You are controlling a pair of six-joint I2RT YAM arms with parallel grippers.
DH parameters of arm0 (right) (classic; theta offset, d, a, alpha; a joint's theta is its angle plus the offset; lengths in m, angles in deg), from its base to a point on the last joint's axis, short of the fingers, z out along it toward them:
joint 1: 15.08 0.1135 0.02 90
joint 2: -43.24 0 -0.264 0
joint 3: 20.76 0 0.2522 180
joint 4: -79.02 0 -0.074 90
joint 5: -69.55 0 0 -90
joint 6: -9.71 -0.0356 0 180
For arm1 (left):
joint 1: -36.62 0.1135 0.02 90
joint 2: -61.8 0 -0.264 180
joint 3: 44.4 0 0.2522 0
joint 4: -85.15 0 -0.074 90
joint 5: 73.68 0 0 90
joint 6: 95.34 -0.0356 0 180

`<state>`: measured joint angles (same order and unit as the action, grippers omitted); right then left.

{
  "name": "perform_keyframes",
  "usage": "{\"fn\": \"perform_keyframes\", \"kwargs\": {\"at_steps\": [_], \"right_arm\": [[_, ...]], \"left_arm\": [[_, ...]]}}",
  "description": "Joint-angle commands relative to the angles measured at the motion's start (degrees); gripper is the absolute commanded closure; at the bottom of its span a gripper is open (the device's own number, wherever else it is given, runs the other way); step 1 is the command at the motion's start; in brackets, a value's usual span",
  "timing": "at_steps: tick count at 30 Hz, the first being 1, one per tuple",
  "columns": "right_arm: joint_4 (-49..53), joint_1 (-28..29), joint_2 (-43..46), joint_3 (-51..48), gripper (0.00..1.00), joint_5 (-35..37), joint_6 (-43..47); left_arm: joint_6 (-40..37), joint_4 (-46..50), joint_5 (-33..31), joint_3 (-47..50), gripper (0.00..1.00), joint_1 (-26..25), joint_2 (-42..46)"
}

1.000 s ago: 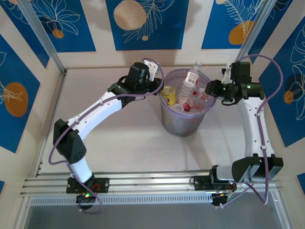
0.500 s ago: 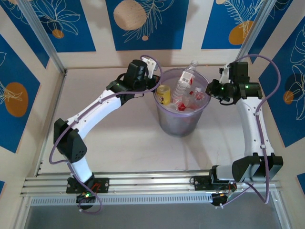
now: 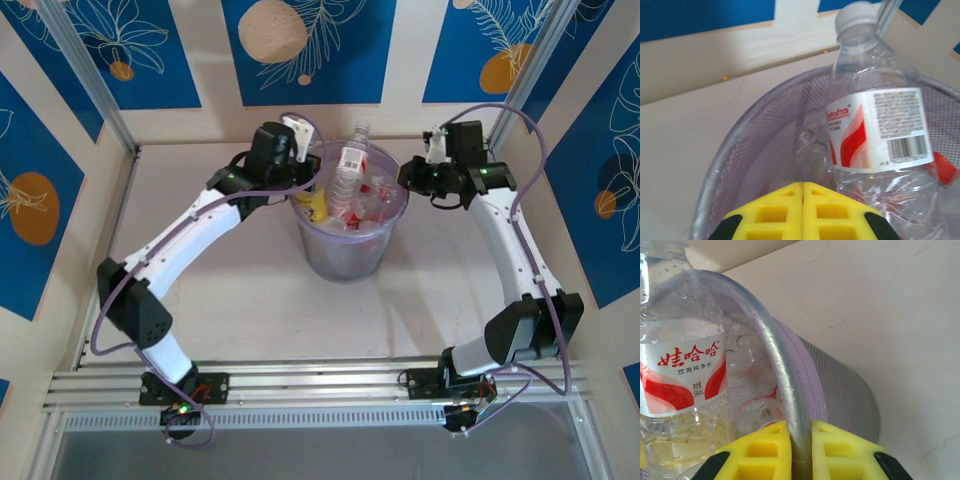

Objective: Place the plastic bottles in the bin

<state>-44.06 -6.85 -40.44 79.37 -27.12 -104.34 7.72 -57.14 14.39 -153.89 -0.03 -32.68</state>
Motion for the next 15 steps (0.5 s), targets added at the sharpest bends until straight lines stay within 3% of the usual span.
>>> {"fn": "perform_keyframes", "kwargs": {"at_steps": [1, 8, 15], "right_arm": [[-2.6, 4.0, -3.4, 1.4, 0.91, -2.4, -2.8], [-6.3, 8.4, -9.1, 4.8, 0.91, -1.9, -6.0], [-6.2, 10.6, -12.9, 8.5, 0.88, -1.5, -5.6]], "left_arm": [[-2.9, 2.0, -3.0, 0.0, 0.93, 2.0, 6.3], [-5.2, 6.2, -5.6, 1.4, 0.88, 7.8, 13.7], [-2.8, 5.8, -7.5, 13.9, 0.86, 14.2, 22.6]]}}
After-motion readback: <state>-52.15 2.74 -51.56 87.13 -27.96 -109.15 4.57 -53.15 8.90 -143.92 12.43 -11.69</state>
